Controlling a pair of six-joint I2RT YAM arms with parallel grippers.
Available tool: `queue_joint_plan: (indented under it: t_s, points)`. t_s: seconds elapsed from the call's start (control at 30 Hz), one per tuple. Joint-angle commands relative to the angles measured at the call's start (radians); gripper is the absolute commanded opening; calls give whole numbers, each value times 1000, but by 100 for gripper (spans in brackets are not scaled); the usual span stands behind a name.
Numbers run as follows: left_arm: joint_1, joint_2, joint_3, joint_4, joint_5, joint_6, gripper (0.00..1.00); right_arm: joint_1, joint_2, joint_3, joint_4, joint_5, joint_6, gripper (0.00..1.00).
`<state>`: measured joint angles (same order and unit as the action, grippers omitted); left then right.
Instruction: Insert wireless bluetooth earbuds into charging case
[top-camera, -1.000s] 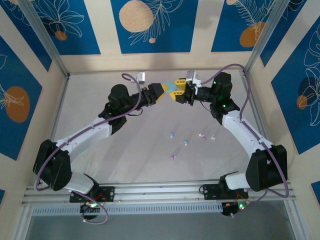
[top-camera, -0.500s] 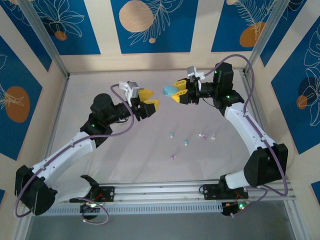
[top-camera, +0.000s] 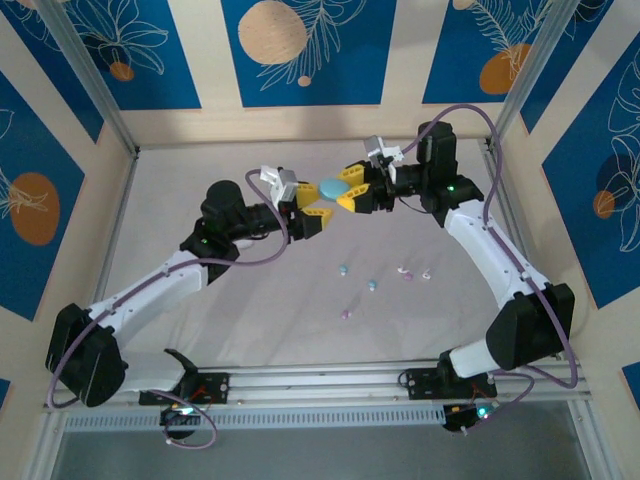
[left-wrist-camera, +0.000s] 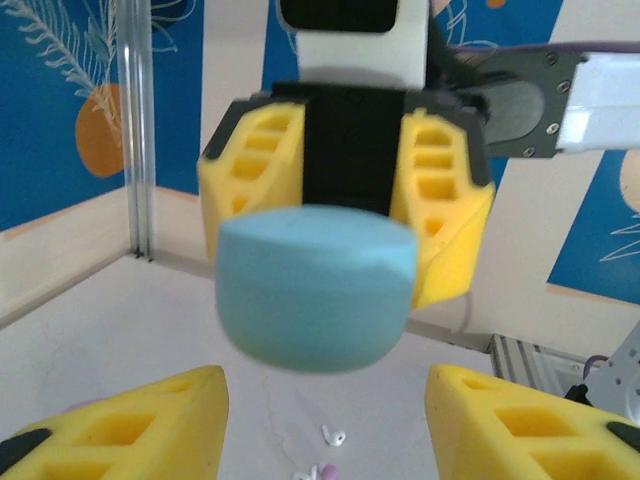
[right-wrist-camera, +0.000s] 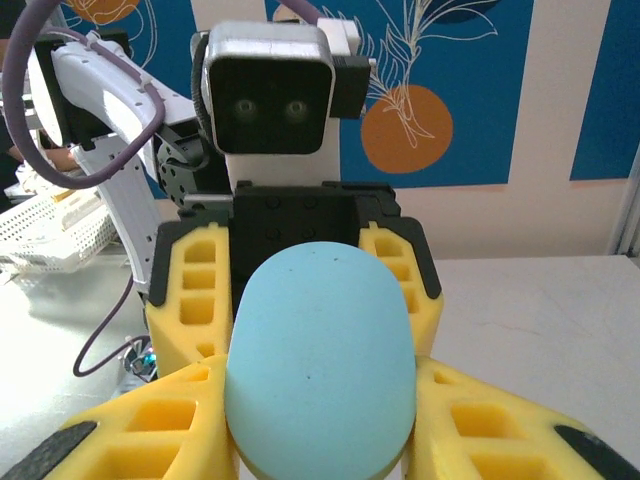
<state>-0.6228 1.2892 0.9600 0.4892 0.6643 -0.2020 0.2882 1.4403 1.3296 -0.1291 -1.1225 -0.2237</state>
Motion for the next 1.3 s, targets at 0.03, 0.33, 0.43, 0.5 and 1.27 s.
queue_joint_plan:
  t_s: [0.03, 0.33, 0.43, 0.5, 1.27]
  points:
    - [-6, 0, 29, 99, 56, -37, 52, 3, 8, 36, -68, -27, -52, 32]
    - [-6, 4, 31, 117, 36, -56, 50, 5, 14, 51, -113, -64, -92, 32]
    - [-7, -1, 24, 129, 21, -54, 53, 5, 12, 55, -132, -68, -106, 32]
    - [-7, -2, 24, 126, 11, -47, 58, 6, 12, 59, -147, -70, -117, 32]
    - [-15, 19, 67, 38, 54, -12, 52, 7, 10, 52, -96, -40, -65, 33]
